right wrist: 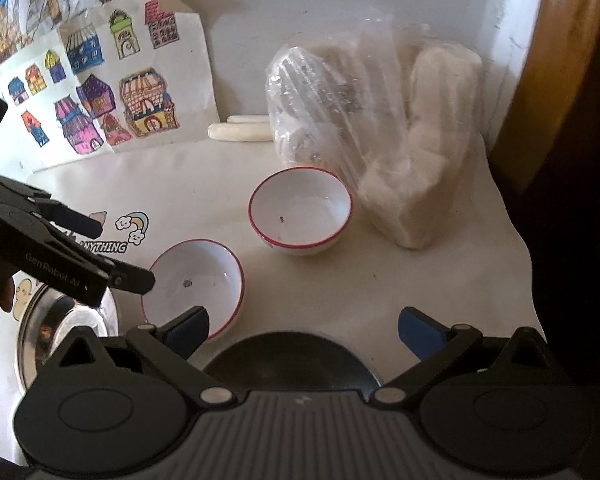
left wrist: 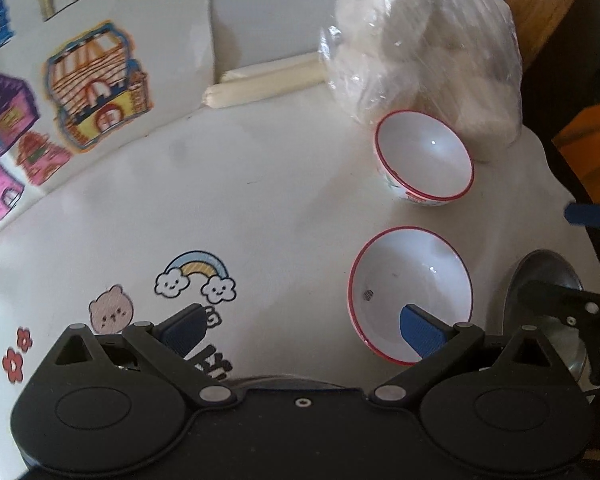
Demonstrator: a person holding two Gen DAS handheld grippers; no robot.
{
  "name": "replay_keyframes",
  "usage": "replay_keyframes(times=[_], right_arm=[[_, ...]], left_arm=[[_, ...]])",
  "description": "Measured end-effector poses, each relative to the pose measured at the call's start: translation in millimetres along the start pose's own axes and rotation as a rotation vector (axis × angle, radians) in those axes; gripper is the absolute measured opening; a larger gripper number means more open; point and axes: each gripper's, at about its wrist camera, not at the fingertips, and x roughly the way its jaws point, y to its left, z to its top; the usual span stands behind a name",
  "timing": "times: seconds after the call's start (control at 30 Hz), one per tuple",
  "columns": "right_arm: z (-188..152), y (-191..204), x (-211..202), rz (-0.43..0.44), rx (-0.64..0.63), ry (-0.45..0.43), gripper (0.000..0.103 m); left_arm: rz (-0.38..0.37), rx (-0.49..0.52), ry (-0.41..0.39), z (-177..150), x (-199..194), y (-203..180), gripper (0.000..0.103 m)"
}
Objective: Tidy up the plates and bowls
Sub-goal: 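Move both grippers to the larger red-rimmed white bowl's rim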
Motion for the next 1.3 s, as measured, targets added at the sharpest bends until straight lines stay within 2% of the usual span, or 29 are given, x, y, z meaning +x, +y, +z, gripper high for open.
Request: replay_keyframes(times=[0.1,0.2,0.47,0.63,0.83,1.0,1.07,1.13,1.17,1.3], right_arm=[[4.6,4.2,8.6,-0.007,-0.032,0.013,0.103],[6.9,9.4,15.8,-0.003,-0.056,0.021,0.103],[9.0,19.1,31.1,0.008,-0.102,0.045,0.101],[13.5,23.1,39.9,0.016,-0.124,0.057,0.095],[19.4,25.0,46.3,0.029,-0.134,0.065,0.083],[21.5,25.0,48.3,0.047,-0.124,0.067,0.075],[21.2,25.7,48.9,0.055,-0.119,0.070,0.074],[20.5,25.9,50.0,0.065,-0.104,0.076,0.071],[20.0,26.5,50.6,0.067,-0.099,0.078,0.070],[17.2,28.6,54.6,0.079,-0.092,0.091,0.055]], left_arm=[[-0.003,0.021,0.030,2.8,6.0,-1.0,0.102],[-0.012,-0.008,0.055,4.8,9.6,2.7,0.102],[0.020,-0.038,0.068,5.1,13.7,7.5,0.102],[0.010,-0.076,0.077,4.6,15.1,7.5,0.096],[0.003,-0.092,0.077,5.1,18.3,3.6,0.083],[-0.033,-0.123,0.087,5.9,20.4,2.9,0.065],[-0.061,-0.156,0.092,5.9,21.4,3.6,0.064],[-0.095,-0.193,0.096,5.5,22.2,4.3,0.057],[-0.112,-0.211,0.103,5.4,23.6,4.6,0.050],[-0.126,-0.237,0.113,3.3,26.8,0.9,0.036]])
